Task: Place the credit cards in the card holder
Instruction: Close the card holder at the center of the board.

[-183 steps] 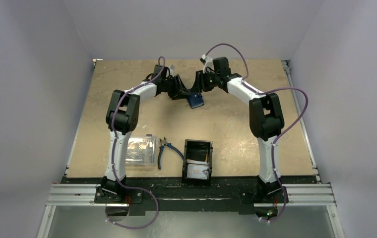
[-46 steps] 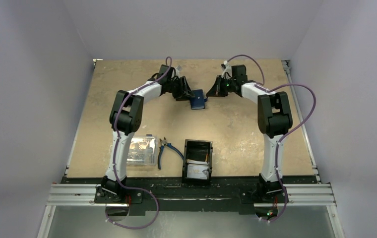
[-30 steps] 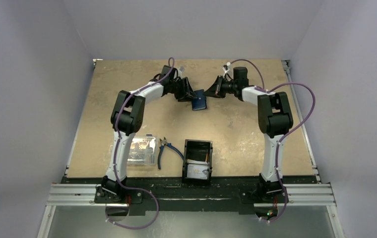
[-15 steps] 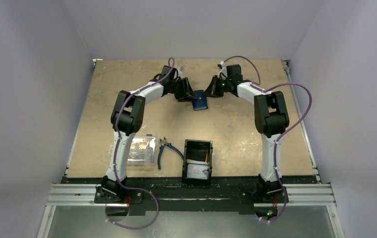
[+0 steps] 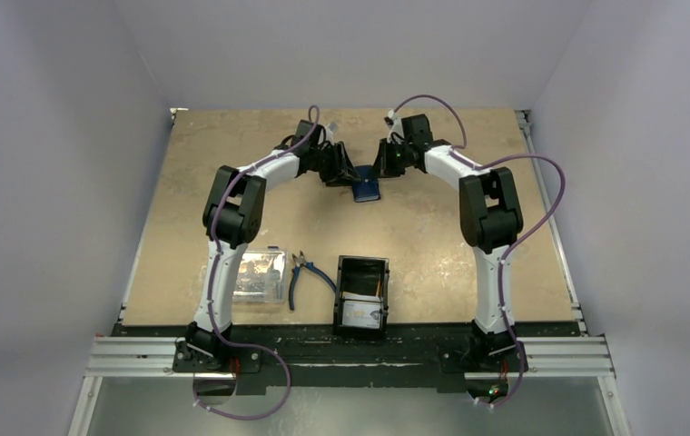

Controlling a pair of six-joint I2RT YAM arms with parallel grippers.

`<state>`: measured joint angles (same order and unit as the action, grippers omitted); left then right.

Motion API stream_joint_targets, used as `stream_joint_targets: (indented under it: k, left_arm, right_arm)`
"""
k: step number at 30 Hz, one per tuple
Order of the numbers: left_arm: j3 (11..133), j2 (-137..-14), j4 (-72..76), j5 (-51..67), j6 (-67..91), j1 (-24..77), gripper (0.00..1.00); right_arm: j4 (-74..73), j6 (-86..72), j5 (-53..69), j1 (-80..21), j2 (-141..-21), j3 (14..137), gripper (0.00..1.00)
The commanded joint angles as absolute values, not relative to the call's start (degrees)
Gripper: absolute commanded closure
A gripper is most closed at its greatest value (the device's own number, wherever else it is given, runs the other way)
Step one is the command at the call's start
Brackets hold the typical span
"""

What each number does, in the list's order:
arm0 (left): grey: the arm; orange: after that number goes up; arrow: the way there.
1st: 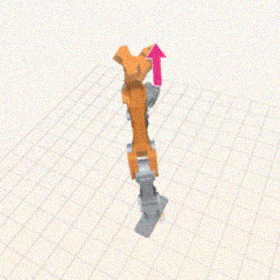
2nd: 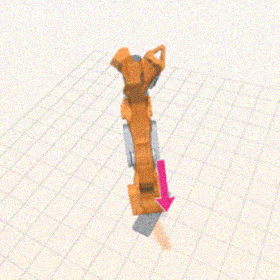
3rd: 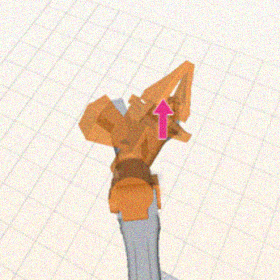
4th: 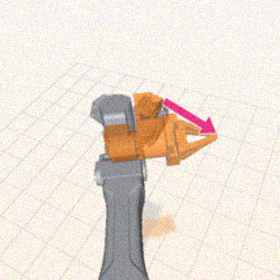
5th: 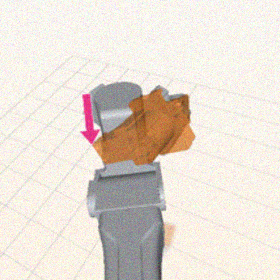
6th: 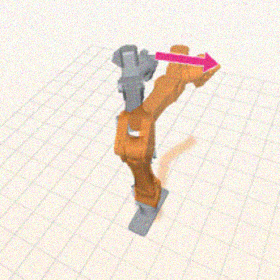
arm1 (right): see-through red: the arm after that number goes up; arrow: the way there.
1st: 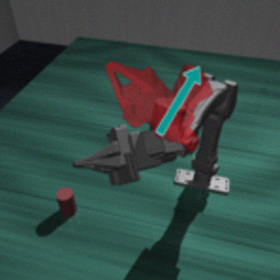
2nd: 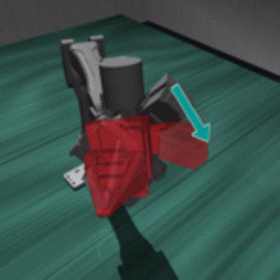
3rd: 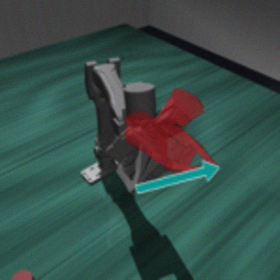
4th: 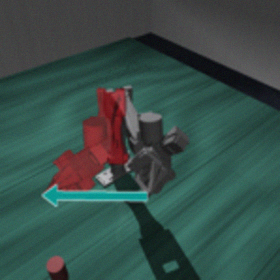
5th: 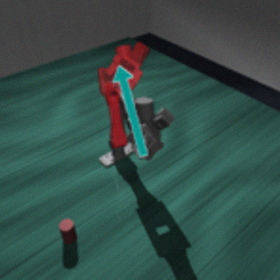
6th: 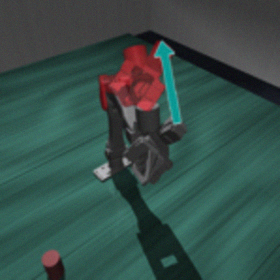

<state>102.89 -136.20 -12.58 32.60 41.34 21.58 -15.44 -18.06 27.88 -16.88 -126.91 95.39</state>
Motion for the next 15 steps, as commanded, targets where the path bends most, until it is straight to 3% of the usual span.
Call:
stream_joint_targets:
  k: [1,15]
  left_arm:
    - [102.49,-136.58,-10.73,34.36,41.57,22.76,0.58]
    - [101.81,-136.83,-9.64,34.74,42.5,23.44,0.6]
  right_arm:
    - [-18.94,-12.99,26.94,-19.67,-126.91,96.21,1.0]
    - [-20.7,-8.7,29.88,-21.81,-127.79,96.02,1.0]
